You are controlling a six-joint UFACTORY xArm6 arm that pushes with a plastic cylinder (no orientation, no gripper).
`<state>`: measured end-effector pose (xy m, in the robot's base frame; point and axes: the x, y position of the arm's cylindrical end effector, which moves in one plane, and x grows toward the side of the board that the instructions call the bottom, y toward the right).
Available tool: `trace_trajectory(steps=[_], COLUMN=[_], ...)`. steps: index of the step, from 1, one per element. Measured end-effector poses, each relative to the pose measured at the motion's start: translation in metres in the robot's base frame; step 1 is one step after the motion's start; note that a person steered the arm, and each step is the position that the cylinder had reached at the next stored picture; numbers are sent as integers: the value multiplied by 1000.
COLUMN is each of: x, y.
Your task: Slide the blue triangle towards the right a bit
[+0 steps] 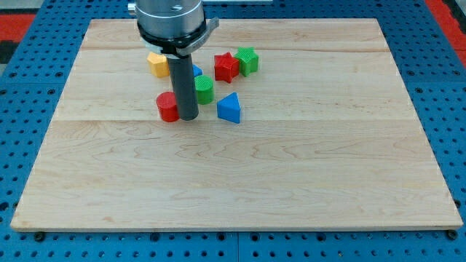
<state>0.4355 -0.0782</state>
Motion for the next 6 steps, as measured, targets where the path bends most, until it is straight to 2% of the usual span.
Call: trace_trajectory(steps=[1,2,4,5,6], x=[1,0,-8,-6,12], y=[-3,23,129,124,73])
